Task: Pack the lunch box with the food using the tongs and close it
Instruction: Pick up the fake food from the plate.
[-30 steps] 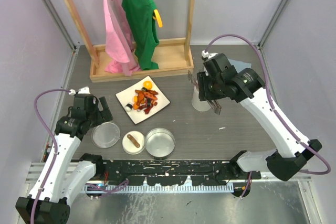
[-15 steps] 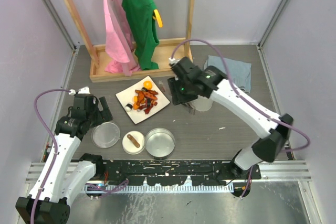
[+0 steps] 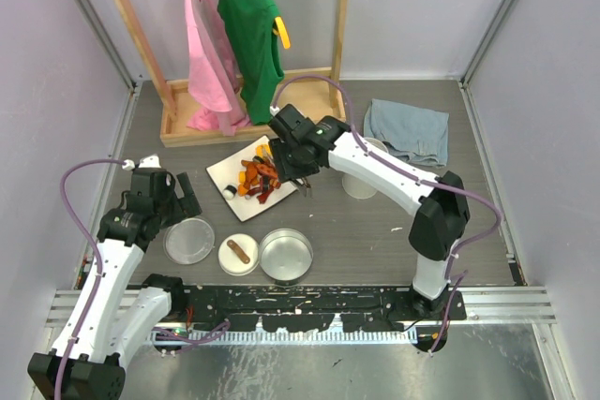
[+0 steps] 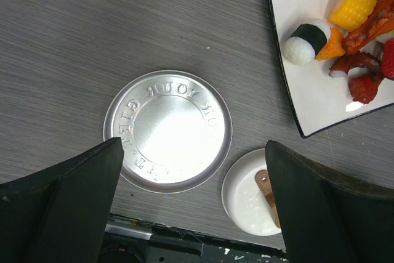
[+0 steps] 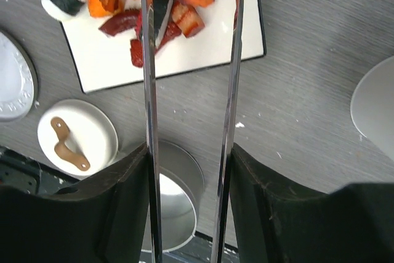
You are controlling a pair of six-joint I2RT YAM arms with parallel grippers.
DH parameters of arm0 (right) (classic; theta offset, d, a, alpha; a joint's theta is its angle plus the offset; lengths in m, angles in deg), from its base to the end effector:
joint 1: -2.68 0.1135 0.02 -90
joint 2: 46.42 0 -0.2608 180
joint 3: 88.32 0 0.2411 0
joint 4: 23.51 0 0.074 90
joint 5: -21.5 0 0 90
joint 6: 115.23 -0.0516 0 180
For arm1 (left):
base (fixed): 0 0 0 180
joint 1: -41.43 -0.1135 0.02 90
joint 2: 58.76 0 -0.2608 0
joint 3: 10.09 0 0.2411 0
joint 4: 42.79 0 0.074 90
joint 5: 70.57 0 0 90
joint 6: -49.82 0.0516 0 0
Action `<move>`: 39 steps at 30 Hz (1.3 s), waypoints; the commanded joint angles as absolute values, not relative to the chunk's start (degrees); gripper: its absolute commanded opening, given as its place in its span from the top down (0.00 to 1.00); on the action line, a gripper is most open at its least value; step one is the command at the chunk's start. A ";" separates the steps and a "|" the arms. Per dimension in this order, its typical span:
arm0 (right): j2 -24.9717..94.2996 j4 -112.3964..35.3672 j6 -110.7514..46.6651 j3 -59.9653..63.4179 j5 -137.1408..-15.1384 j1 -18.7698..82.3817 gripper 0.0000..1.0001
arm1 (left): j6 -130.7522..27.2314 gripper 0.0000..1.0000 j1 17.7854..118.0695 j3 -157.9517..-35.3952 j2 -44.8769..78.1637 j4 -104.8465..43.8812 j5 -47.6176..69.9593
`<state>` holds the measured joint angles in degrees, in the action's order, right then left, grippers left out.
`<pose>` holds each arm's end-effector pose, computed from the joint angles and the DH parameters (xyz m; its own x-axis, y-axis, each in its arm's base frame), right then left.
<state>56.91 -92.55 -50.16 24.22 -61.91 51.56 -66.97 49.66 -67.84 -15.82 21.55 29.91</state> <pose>0.2551 0.2832 0.2976 -0.8150 -0.2969 -0.4976 -0.4046 0.9063 0.1219 0.1430 -0.0112 0.2579 -0.6829 -0.3490 -0.6418 -0.3180 0.9329 -0.1690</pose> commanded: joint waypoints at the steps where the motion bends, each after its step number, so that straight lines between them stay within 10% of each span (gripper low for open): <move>1: 58.94 -85.82 -53.71 27.11 -61.43 51.55 0.45 | -67.37 0.00 49.42 -68.10 -16.70 19.41 30.07; 39: 72.91 -91.66 -52.64 39.84 -57.02 51.46 0.47 | -67.38 0.00 49.43 -68.01 -16.84 19.29 30.02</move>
<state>73.83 -91.68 -52.93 37.20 -59.05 51.56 -66.97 49.66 -67.84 -16.20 21.53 29.91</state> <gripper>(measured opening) 0.544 0.996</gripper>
